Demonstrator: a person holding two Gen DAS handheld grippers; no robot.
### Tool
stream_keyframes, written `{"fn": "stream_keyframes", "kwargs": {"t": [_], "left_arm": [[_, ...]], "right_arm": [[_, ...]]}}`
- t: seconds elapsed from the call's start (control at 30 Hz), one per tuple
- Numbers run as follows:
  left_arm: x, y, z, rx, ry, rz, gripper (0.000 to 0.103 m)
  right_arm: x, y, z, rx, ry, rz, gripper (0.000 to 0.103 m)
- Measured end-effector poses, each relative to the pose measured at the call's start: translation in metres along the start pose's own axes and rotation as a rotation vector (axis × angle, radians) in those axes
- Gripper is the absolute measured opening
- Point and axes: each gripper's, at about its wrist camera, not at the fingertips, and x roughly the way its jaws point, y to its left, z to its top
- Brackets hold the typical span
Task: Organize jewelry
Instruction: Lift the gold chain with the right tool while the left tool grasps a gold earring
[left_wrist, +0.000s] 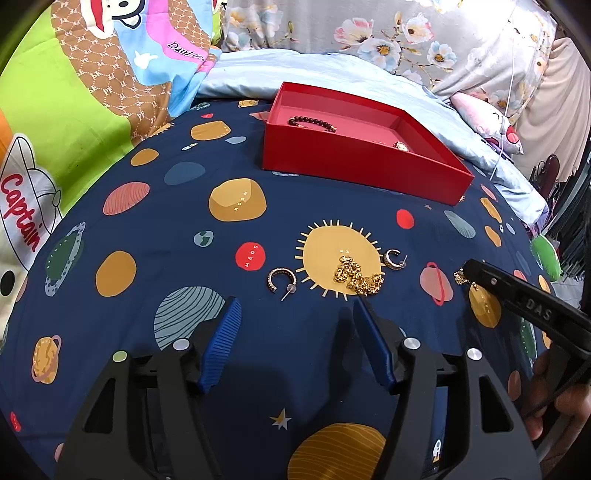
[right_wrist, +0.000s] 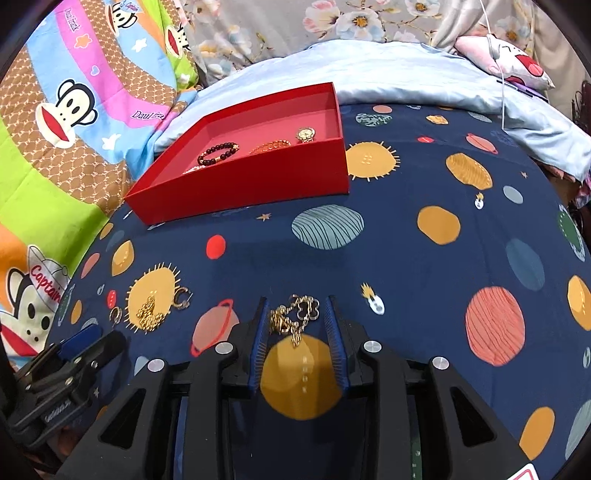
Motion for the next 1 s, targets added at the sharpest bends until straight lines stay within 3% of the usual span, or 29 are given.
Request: {"fn": "stream_keyframes", "kwargs": {"t": [0.37,0.47,0.63,1.0], "left_arm": [[0.0,-0.004,-0.001,0.008,0.002,0.002,0.064],[0.0,-0.004,-0.001,0.007,0.002,0.001,0.064],[0.0,-0.004,-0.001,0.007,0.002,0.0,0.064],[0.001,-0.009,0.0,0.024,0.004,0.026,0.063]], "right_arm": [[0.005,0.016,0.0,-0.079,0.009,-0.068,0.038],[0.006,0.019,-0.001,-0.092,0.008,-0.099,0.033],[0.003,0.013,-0.003,-0.069,0.002,-0.113,0.013],[-0.011,-0.003,-0.013,-0.005,-0.006,-0.061,0.013]]}}
